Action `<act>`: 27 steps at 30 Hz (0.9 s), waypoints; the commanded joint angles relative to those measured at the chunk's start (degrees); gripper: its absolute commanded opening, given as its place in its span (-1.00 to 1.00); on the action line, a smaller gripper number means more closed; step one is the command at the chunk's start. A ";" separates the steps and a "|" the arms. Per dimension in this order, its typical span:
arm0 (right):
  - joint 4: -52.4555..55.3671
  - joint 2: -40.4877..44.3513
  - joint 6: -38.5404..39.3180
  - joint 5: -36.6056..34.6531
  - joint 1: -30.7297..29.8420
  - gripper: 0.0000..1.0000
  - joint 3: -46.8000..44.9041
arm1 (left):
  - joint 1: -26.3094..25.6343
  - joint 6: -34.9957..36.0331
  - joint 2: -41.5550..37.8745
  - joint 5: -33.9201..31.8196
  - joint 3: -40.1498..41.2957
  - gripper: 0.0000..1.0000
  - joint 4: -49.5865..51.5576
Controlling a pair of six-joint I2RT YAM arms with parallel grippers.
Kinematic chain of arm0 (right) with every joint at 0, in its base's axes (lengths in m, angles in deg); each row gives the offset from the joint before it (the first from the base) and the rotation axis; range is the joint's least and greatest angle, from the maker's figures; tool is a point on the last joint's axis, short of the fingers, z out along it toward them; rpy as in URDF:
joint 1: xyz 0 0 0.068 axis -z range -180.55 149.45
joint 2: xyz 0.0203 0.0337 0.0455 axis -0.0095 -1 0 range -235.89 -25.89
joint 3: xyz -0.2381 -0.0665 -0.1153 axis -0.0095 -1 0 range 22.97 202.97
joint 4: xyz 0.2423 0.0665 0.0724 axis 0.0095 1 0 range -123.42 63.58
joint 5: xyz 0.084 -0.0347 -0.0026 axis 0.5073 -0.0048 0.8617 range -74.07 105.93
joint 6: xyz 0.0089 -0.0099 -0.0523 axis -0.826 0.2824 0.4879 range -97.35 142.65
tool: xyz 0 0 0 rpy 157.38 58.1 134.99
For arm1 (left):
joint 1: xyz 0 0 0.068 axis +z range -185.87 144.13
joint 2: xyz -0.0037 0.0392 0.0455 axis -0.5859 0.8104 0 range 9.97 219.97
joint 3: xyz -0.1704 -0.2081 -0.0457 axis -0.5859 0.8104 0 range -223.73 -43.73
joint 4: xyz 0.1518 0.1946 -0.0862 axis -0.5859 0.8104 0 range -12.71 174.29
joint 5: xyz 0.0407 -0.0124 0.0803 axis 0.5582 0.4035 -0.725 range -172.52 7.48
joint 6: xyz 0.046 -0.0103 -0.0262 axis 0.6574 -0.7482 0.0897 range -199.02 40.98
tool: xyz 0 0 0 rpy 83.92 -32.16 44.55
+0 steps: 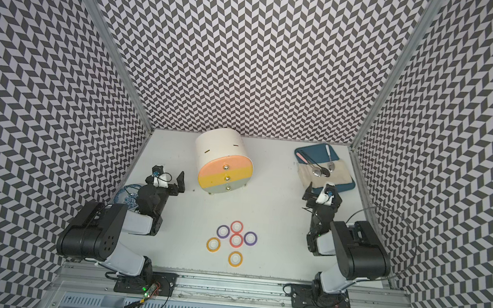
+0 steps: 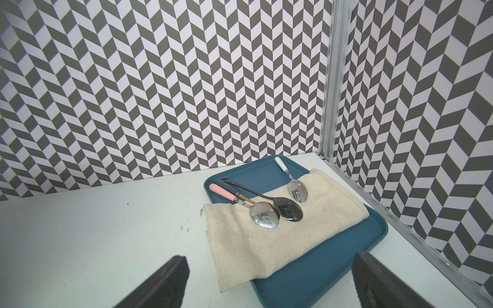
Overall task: Place the transparent tape into the drawer according to color
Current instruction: Open the drawer in the storage box.
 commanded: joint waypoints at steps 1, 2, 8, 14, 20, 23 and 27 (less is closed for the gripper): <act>-2.44 0.54 0.08 0.59 0.14 1.00 0.02 | -0.85 0.13 -0.60 -2.14 -0.37 1.00 -0.61; -2.86 1.28 0.60 -0.37 -0.28 1.00 -0.27 | -1.00 -0.14 -1.59 -3.16 -0.47 1.00 0.19; 8.07 10.24 6.36 -6.71 -6.37 1.00 2.58 | -1.09 -4.04 -9.51 -7.76 -6.79 1.00 19.27; 32.22 16.16 1.64 -8.09 -11.80 1.00 13.91 | -1.00 -7.37 -16.61 -5.36 -13.81 1.00 34.77; 51.77 19.19 -5.20 4.60 -13.22 1.00 25.03 | -0.91 -8.84 -22.11 6.82 -20.60 1.00 45.25; 57.78 21.27 -10.22 15.84 -13.38 1.00 29.30 | -0.91 -9.64 -22.34 14.78 -24.37 1.00 48.02; 57.67 23.77 -12.89 28.76 -16.54 1.00 30.68 | -0.91 -11.15 -19.51 24.20 -29.52 1.00 49.41</act>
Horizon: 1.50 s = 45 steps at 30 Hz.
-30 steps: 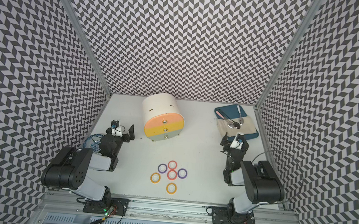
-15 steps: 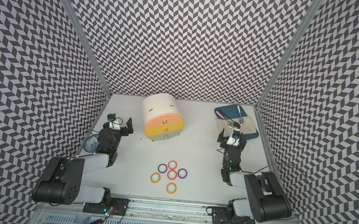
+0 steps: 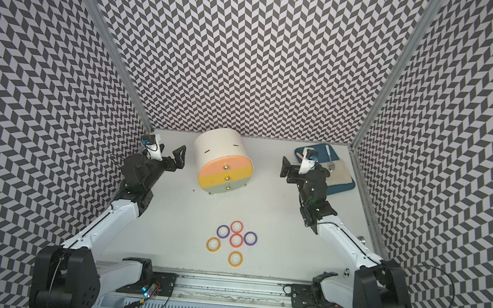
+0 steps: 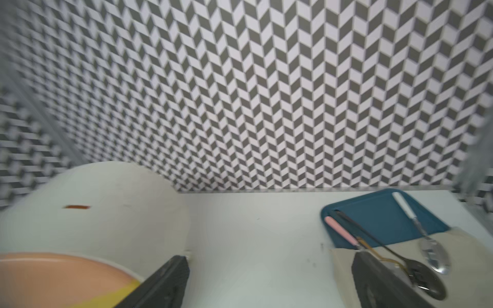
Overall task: Place the transparent tape into the drawer according to color
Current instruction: Open the drawer in the storage box.
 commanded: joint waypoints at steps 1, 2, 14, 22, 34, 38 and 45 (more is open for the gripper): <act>3.71 2.37 -4.66 14.34 -3.71 1.00 1.96 | -0.06 -2.17 2.76 12.44 -4.55 1.00 4.09; 4.11 2.44 -4.93 15.30 -5.03 1.00 2.58 | -0.06 -2.78 3.88 14.42 -5.66 1.00 3.90; 8.40 -2.30 -5.46 18.04 -15.54 1.00 8.99 | -0.33 -6.21 15.57 26.94 -16.82 1.00 5.15; 12.24 -6.30 -3.36 13.38 -20.15 1.00 12.04 | -1.03 -4.85 18.69 27.37 -19.37 1.00 10.79; 14.48 -9.63 -3.12 8.24 -23.14 1.00 13.87 | -3.63 0.77 22.40 23.39 -25.33 0.99 23.03; 14.91 -10.69 -3.55 5.75 -23.62 1.00 14.43 | -4.73 1.35 23.73 23.39 -25.98 0.99 23.30; 14.19 -13.56 -6.04 1.57 -24.61 1.00 16.70 | -5.68 0.95 23.73 24.41 -25.55 0.99 23.01</act>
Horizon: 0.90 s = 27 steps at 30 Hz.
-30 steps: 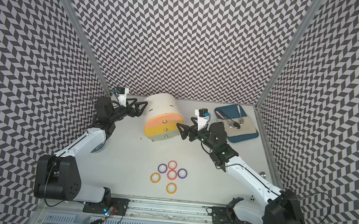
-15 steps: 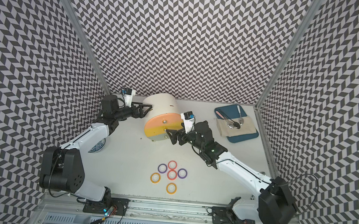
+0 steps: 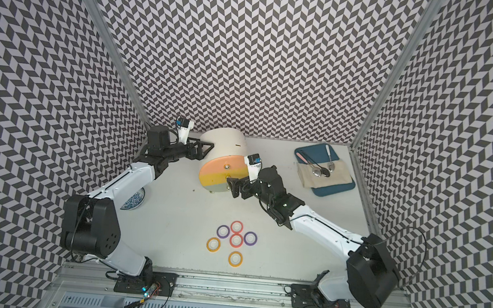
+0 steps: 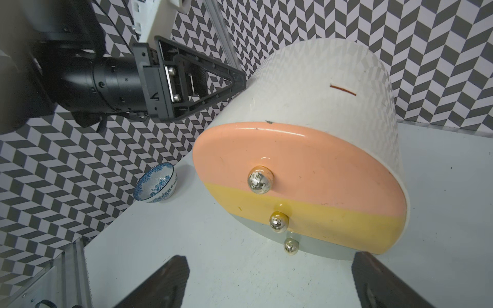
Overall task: Place the transparent tape into the drawer according to color
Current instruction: Open the drawer in the storage box.
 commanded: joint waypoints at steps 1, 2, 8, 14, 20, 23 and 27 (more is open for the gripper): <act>-2.15 -1.91 -1.89 -4.18 -1.25 1.00 3.26 | -1.28 -0.09 0.17 1.72 0.12 0.99 2.79; -2.34 -2.52 -2.20 -5.42 -1.71 0.98 3.75 | -1.27 -0.19 -0.62 1.68 0.64 1.00 2.73; -3.82 -6.48 -2.96 -15.90 -5.73 0.83 6.78 | -1.10 -1.49 -5.19 1.31 4.18 1.00 1.80; -4.49 -9.78 -2.34 -23.79 -8.37 0.64 8.47 | -0.83 -2.28 -8.74 1.80 8.24 0.98 0.68; -5.43 -11.55 -2.72 -27.40 -8.94 0.45 9.02 | -0.78 -1.77 -8.58 3.02 9.21 0.95 1.04; -6.18 -12.09 -2.95 -28.33 -9.13 0.39 9.11 | -0.76 -1.68 -8.42 3.45 9.22 0.94 1.13; -7.15 -12.53 -3.10 -28.61 -9.26 0.36 8.93 | -0.80 -1.46 -8.25 3.65 9.20 0.93 1.57</act>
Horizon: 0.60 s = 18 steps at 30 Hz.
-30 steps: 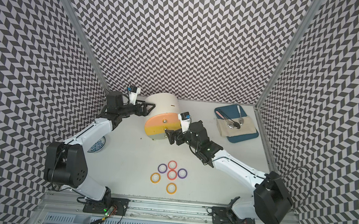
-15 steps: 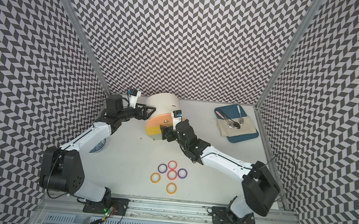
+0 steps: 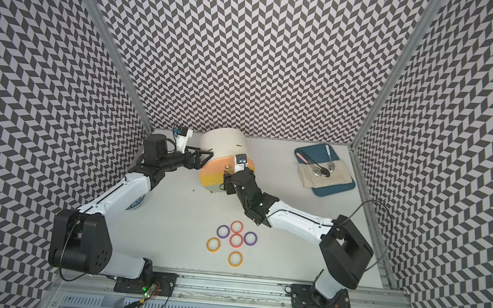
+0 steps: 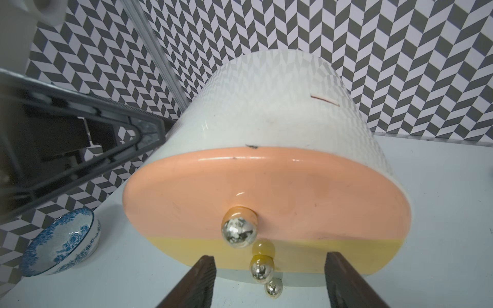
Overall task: Place the transparent tape into the drawer according to color
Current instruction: Open the drawer in the storage box.
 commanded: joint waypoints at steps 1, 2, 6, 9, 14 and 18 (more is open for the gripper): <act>-4.42 -0.98 -0.22 -1.99 -0.57 0.35 1.66 | -0.18 0.68 -0.50 1.63 1.04 0.93 1.29; -4.69 -1.14 -0.21 -2.16 -0.57 0.35 1.70 | -0.18 0.77 -0.50 1.64 0.99 0.92 1.45; -6.22 -1.84 0.65 -2.76 -0.71 0.33 2.05 | -0.16 0.94 -0.42 1.73 0.95 0.92 1.65; -6.85 -2.71 0.76 -3.52 -0.86 0.32 2.55 | -0.18 0.94 -0.32 1.84 0.87 0.92 1.85; -7.01 -4.18 0.33 -4.45 -0.90 0.27 3.44 | -0.09 1.20 -0.22 1.99 0.78 0.91 2.17; -7.14 -4.74 0.14 -5.05 -1.05 0.22 4.07 | 0.00 1.38 -0.41 1.93 0.69 0.91 2.44</act>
